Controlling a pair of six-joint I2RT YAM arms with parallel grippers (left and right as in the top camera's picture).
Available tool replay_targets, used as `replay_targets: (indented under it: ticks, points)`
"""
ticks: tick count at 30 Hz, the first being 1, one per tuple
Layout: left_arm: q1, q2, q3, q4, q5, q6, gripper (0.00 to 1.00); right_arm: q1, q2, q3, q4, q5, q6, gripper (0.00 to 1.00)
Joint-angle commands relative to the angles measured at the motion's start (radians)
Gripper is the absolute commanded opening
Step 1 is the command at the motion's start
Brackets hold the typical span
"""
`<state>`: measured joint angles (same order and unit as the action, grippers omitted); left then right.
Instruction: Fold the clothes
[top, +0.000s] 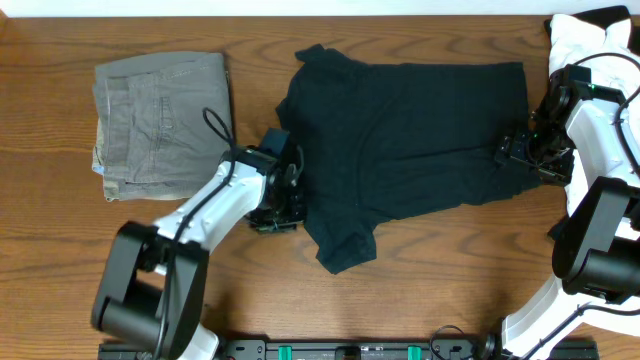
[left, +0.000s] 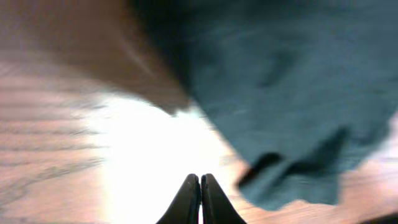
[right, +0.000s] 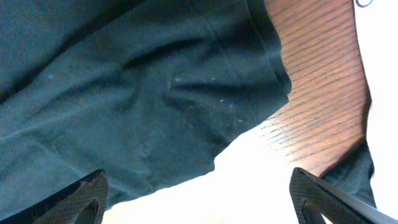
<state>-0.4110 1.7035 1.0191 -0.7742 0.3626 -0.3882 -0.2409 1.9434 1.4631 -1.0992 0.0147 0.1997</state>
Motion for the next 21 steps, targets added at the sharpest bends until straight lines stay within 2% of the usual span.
replay_targets:
  ticks: [1,10,15,21]
  points:
    - [-0.046,0.004,0.017,0.026,0.024,-0.064,0.06,0.006,-0.004,-0.006,0.000,-0.004,-0.014,0.91]
    - [-0.119,0.098,0.016,0.128,0.050,-0.167,0.06,0.006,-0.004,-0.006,0.000,-0.004,-0.014,0.91]
    - [-0.117,0.170,0.016,0.128,0.049,-0.166,0.06,0.006,-0.004,-0.006,0.000,-0.004,-0.014,0.91]
    - [-0.058,0.189,0.018,0.065,0.048,-0.092,0.06,0.006,-0.004,-0.006,-0.002,-0.004,-0.014,0.91]
